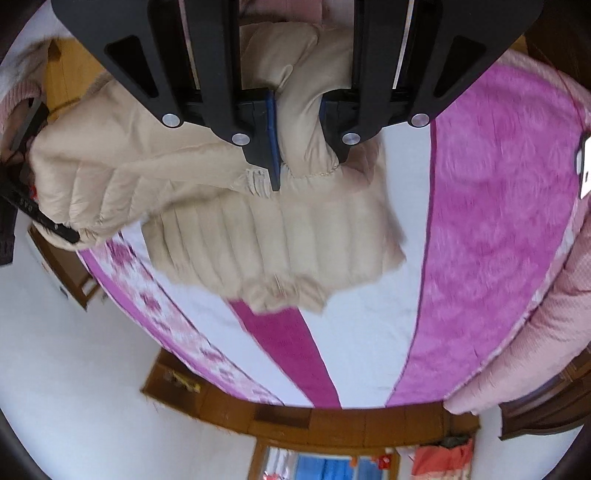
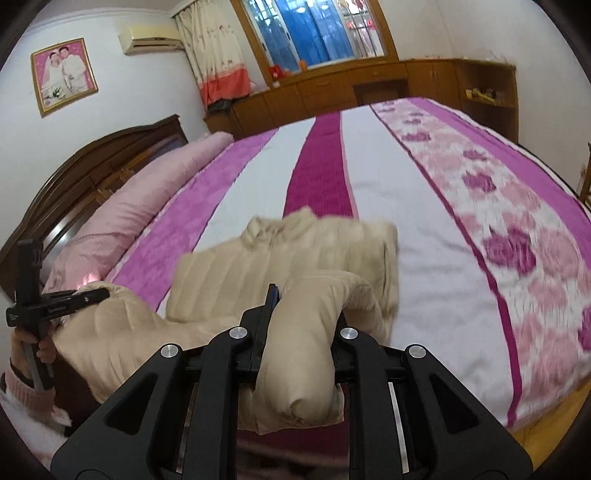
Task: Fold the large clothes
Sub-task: 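Grasp the hem with the left tool while the right tool grasps the hem beside it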
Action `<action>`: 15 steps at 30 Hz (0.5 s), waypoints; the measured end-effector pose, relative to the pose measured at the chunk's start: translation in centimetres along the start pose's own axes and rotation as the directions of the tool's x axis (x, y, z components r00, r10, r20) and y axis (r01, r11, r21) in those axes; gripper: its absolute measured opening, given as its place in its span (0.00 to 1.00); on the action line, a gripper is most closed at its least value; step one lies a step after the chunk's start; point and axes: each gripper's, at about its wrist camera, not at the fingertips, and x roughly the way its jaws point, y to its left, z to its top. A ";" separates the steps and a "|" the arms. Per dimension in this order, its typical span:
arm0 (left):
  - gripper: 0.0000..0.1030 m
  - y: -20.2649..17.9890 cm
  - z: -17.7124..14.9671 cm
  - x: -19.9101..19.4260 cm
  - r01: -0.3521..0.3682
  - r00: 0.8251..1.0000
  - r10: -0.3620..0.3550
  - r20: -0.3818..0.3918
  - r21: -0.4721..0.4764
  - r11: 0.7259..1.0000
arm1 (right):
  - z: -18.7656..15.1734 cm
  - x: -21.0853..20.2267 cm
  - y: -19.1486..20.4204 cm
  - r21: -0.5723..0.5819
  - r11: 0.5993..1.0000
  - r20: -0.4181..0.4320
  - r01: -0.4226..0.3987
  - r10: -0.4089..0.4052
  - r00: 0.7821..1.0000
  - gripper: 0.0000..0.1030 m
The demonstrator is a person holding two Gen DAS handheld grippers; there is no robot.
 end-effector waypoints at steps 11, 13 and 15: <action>0.16 2.8 6.4 6.9 -0.101 0.993 0.105 0.047 -0.083 0.991 | 5.5 8.9 -1.8 -0.004 0.996 0.057 0.094 -0.094 0.994 0.21; 0.16 3.2 6.7 9.3 -0.132 0.990 0.135 0.032 -0.089 0.987 | 5.6 10.6 -2.5 0.009 0.994 0.049 0.112 -0.113 0.992 0.23; 0.16 3.7 6.7 11.4 -0.155 0.987 0.157 0.014 -0.087 0.984 | 5.5 12.7 -3.3 0.017 0.989 0.030 0.144 -0.144 0.989 0.24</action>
